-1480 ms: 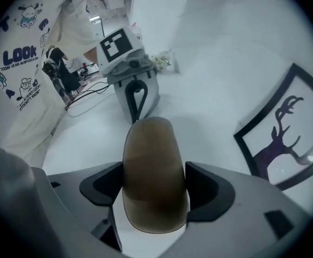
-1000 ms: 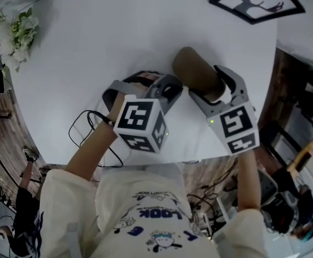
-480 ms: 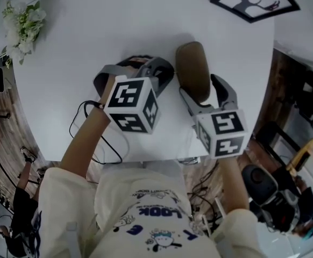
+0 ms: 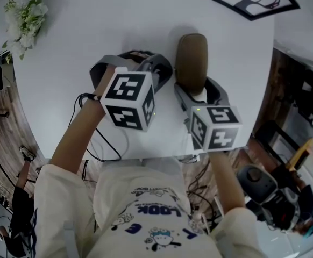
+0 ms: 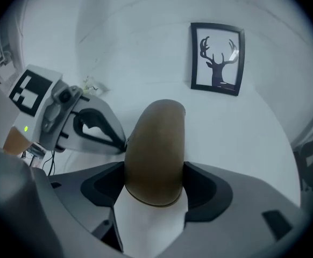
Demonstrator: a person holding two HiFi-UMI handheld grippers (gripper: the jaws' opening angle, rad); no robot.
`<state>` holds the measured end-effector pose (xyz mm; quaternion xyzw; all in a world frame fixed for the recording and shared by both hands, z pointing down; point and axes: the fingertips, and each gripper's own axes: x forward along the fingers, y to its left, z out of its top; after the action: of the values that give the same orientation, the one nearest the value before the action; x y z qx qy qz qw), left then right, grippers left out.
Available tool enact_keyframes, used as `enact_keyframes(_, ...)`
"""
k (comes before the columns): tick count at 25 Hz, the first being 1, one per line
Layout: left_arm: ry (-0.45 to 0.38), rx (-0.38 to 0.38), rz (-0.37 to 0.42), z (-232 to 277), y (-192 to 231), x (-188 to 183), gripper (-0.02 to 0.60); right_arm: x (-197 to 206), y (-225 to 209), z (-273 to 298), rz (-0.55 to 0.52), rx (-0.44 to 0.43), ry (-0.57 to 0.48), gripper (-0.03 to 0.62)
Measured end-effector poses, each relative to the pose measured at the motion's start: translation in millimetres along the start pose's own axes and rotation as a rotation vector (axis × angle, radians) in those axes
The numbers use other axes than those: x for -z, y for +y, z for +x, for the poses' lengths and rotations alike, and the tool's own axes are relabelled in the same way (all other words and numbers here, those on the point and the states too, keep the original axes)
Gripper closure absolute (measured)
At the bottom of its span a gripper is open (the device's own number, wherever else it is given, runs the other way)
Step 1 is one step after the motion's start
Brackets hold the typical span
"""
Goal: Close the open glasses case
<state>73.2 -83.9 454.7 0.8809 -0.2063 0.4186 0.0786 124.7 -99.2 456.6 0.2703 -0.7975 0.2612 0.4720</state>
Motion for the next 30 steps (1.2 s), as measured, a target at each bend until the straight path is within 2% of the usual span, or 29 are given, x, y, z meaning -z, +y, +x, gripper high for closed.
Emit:
enact_keyframes(2, -0.018, 0.032, 0.024, 3.1, -23.4, -4.7, 0.581, 0.1, 0.4, 0.7, 0.012, -0.007, 0.013, 0.258)
enact_keyframes(5, -0.032, -0.007, 0.013, 4.7, -29.8, -5.2, 0.581, 0.3, 0.9, 0.3, 0.004, -0.025, 0.027, 0.258)
enact_keyframes(7, -0.028, -0.013, 0.006, 5.1, -25.9, 0.3, 0.581, -2.2, 1.7, -4.8, 0.025, -0.066, 0.024, 0.256)
enact_keyframes(10, 0.006, -0.021, 0.056, 3.3, -22.9, 9.1, 0.581, -26.7, -0.3, -20.9, 0.095, -0.128, -0.042, 0.255)
enact_keyframes(12, 0.006, -0.029, 0.080, -2.6, -20.1, 9.4, 0.581, -54.8, -2.3, -27.2, 0.028, -0.140, -0.104, 0.255)
enact_keyframes(13, 0.004, -0.032, 0.089, -6.5, -18.1, 8.8, 0.581, -68.1, -2.3, -28.7, -0.067, -0.140, -0.127, 0.255)
enact_keyframes(15, 0.017, -0.046, 0.113, -14.5, -11.9, 10.9, 0.581, -85.9, 2.5, -31.7, -0.367, -0.143, -0.130, 0.255)
enact_keyframes(18, 0.047, -0.060, 0.147, -28.5, 1.4, 22.9, 0.581, -78.0, 7.6, -35.2, -0.932, -0.151, 0.024, 0.255)
enact_keyframes(20, 0.070, -0.048, 0.161, -38.0, 9.2, 35.3, 0.581, -66.2, -1.0, -29.7, -1.198, -0.125, 0.102, 0.255)
enact_keyframes(23, 0.120, -0.026, 0.200, -48.4, 18.8, 55.3, 0.581, -63.4, -1.3, -19.3, -1.396, -0.126, 0.081, 0.255)
enact_keyframes(26, 0.123, -0.012, 0.225, -54.4, 25.2, 62.9, 0.581, -70.9, 17.6, -10.3, -1.542, -0.129, 0.063, 0.253)
enact_keyframes(30, 0.121, -0.023, 0.235, -54.5, 30.3, 62.0, 0.581, -72.0, 35.7, 7.7, -1.662, -0.146, 0.069, 0.253)
